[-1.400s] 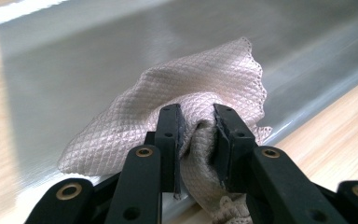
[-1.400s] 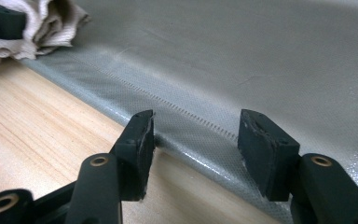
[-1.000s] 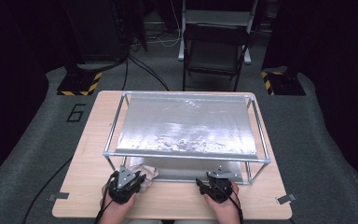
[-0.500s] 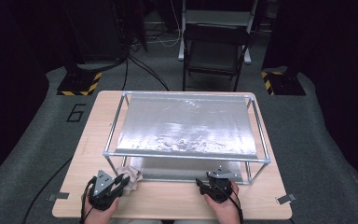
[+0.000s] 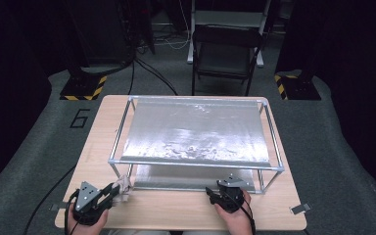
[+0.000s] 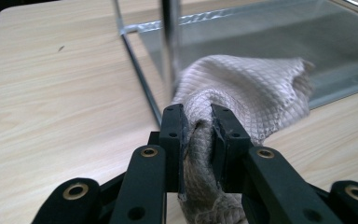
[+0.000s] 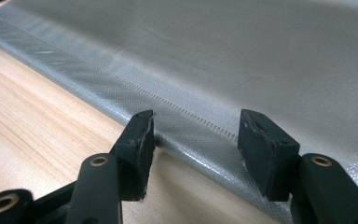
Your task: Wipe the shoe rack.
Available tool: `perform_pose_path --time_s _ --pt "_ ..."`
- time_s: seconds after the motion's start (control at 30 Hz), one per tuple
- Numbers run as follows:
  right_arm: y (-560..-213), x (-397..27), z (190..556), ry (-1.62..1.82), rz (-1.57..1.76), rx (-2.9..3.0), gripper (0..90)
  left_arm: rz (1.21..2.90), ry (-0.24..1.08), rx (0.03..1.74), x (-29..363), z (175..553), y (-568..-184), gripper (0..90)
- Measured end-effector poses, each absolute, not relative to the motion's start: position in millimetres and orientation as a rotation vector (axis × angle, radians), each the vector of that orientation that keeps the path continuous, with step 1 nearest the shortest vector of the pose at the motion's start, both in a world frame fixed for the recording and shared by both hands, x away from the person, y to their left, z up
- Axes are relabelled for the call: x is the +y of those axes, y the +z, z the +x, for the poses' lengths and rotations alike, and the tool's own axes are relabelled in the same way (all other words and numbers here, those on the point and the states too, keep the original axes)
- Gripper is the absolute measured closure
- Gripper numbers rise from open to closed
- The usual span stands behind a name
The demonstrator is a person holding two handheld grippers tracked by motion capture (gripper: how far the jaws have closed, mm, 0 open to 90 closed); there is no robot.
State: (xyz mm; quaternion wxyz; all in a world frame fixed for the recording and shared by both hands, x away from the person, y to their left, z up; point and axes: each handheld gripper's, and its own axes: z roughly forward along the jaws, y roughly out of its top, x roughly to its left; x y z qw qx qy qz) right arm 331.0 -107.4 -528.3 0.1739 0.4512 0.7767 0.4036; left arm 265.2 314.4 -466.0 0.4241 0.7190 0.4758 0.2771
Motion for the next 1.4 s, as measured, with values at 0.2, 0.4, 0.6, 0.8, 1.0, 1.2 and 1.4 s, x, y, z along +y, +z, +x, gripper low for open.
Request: perform_pose_path --time_s 0.2,0.4,0.6,0.8,1.0,1.2,1.4 --pt "-528 -106 331 1.169 1.296 2.198 45.7 1.732 0.745 1.220 332 261 -454 76.2" --pt "-528 -106 330 1.173 1.298 2.196 45.8 1.678 0.800 1.208 340 259 -440 76.2" --pt "-528 -107 331 1.164 1.282 2.198 45.8 1.695 0.737 1.209 338 265 -450 75.6" --pt "-528 -107 331 1.164 1.290 2.203 45.7 1.717 0.632 1.227 334 276 -474 70.0" --pt "-528 -107 331 1.143 1.278 2.203 45.8 1.758 0.599 1.229 329 284 -488 65.3" --pt "-528 -106 330 1.171 1.298 2.198 45.8 1.795 0.562 1.215 322 291 -500 56.8" --pt "-528 -108 332 1.137 1.262 2.204 45.8 1.813 0.611 1.198 314 298 -503 49.3"
